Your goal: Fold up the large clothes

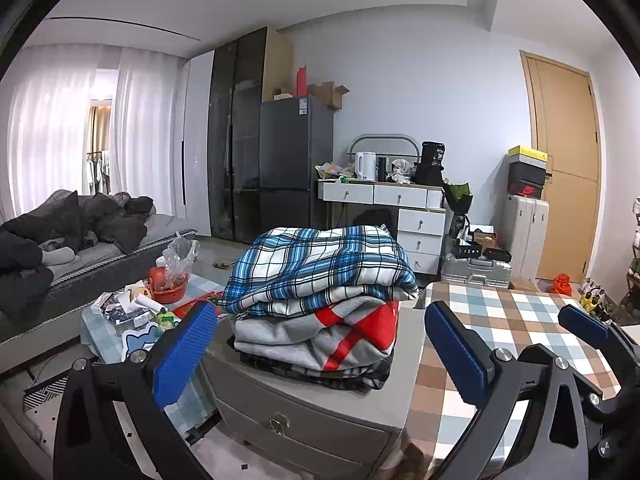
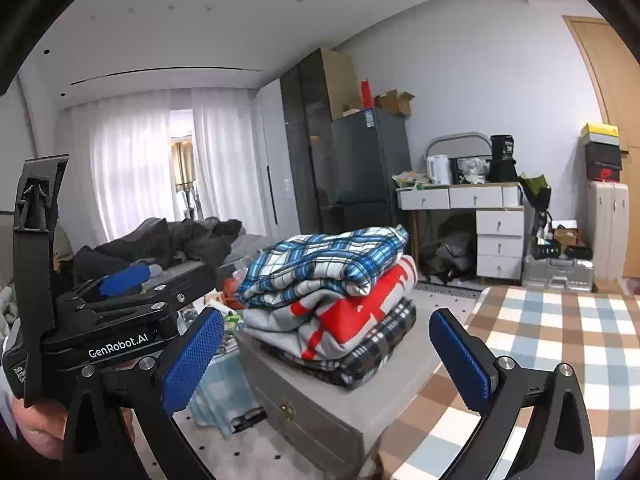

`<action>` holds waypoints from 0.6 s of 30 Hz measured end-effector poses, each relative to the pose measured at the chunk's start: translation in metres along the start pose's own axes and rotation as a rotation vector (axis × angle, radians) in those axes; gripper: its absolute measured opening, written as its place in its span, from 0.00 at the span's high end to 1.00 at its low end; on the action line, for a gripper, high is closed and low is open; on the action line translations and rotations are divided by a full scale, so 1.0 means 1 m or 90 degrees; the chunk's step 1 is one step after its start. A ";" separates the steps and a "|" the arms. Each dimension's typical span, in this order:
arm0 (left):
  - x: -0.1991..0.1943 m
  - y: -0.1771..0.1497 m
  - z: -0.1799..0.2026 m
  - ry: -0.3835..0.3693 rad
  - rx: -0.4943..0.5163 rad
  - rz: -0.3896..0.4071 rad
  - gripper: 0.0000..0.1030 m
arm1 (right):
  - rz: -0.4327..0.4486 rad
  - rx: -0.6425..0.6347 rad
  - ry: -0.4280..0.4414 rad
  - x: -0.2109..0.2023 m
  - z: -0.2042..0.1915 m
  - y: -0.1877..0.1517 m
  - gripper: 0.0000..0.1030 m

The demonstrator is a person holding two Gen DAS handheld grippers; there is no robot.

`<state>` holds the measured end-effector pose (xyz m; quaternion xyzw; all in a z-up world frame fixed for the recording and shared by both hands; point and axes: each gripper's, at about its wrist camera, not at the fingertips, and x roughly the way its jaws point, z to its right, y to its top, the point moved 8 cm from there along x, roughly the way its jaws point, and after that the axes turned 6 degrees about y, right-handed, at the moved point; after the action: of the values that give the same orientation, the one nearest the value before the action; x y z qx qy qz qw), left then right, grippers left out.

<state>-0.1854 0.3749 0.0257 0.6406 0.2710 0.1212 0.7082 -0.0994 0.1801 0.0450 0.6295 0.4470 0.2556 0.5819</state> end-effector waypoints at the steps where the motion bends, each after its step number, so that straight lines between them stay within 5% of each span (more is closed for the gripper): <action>1: 0.000 0.000 0.000 -0.001 0.001 0.000 0.01 | 0.000 0.001 0.000 0.000 0.000 0.000 0.00; 18: -0.001 0.000 0.002 -0.006 0.003 0.000 0.01 | 0.014 0.012 -0.005 -0.005 -0.002 -0.001 0.00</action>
<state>-0.1848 0.3730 0.0259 0.6427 0.2680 0.1178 0.7079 -0.1034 0.1767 0.0456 0.6407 0.4400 0.2555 0.5750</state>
